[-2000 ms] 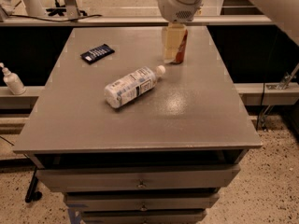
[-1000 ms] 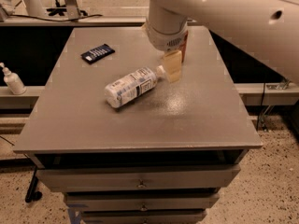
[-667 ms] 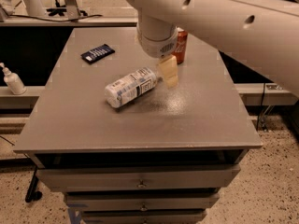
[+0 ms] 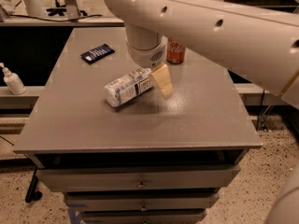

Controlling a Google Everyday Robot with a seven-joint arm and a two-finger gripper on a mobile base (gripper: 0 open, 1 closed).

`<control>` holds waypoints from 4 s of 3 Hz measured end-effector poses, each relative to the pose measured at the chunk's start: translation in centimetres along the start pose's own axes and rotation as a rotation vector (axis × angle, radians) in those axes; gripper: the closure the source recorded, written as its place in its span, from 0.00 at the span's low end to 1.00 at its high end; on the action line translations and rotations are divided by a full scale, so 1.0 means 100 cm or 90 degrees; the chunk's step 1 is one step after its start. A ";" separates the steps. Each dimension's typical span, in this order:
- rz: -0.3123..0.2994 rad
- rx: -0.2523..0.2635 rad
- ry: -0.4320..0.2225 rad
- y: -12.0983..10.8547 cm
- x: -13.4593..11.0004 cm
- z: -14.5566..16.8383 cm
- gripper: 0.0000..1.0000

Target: Place blue plastic bottle upright

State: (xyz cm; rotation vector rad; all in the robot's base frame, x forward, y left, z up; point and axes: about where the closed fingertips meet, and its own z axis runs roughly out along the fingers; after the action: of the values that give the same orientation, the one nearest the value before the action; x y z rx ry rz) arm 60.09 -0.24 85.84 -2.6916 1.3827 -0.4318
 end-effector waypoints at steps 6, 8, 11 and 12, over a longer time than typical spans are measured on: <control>-0.080 0.011 -0.032 -0.038 -0.026 -0.003 1.00; -0.132 0.061 0.015 -0.035 -0.028 -0.017 1.00; -0.417 0.350 0.143 -0.066 -0.041 -0.092 1.00; -0.426 0.429 0.096 -0.085 -0.032 -0.108 1.00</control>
Offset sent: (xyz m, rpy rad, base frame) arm -0.0012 0.0245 -0.0305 -0.0160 0.1073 0.0694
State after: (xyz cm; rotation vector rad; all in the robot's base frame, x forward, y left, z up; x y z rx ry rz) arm 61.89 7.94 97.26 -2.4616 0.2056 -0.9534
